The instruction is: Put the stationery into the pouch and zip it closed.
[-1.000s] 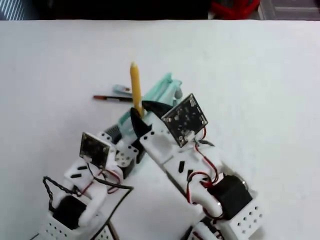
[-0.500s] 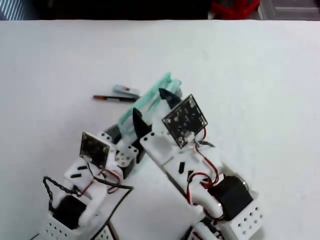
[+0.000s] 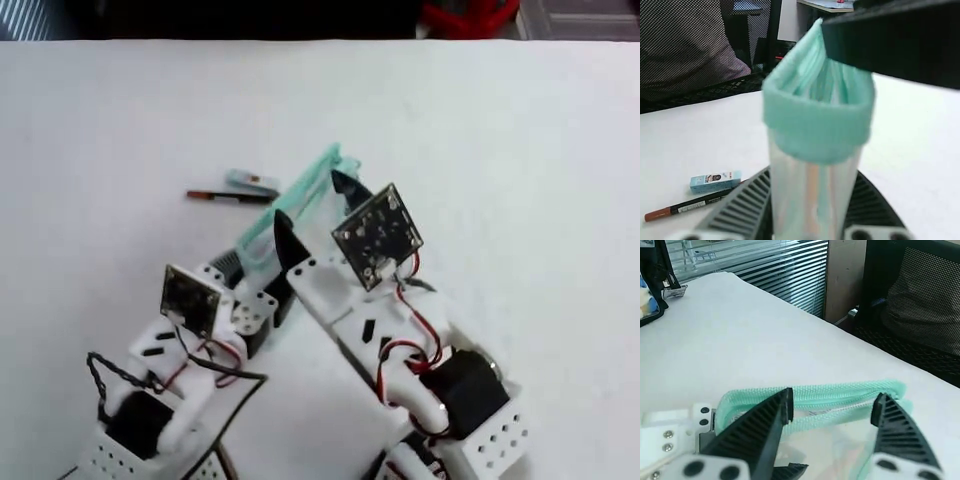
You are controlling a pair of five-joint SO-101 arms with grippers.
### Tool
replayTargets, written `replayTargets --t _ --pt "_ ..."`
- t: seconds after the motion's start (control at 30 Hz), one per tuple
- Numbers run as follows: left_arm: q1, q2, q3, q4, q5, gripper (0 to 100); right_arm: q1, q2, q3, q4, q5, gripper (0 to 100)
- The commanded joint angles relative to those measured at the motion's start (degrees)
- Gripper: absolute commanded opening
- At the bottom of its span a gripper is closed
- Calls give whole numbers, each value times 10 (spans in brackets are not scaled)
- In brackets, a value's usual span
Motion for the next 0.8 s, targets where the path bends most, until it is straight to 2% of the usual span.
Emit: replayTargets --t 0.0,0.17,0.4,0.53,0.63,0.77 --pt "39 -6 -2 -17 -25 155 5 0 -6 22 9 251" --pt "47 -6 -2 -17 -32 155 -31 0 -8 39 13 251" --pt "47 -6 -3 -17 -32 157 -34 16 -10 40 40 251" --pt "44 -6 5 -37 -34 155 -34 79 -55 70 40 249" --pt "43 -6 10 -45 -34 148 -34 110 -102 99 40 209" --pt "40 -6 14 -45 -37 15 -34 115 -136 118 40 155"
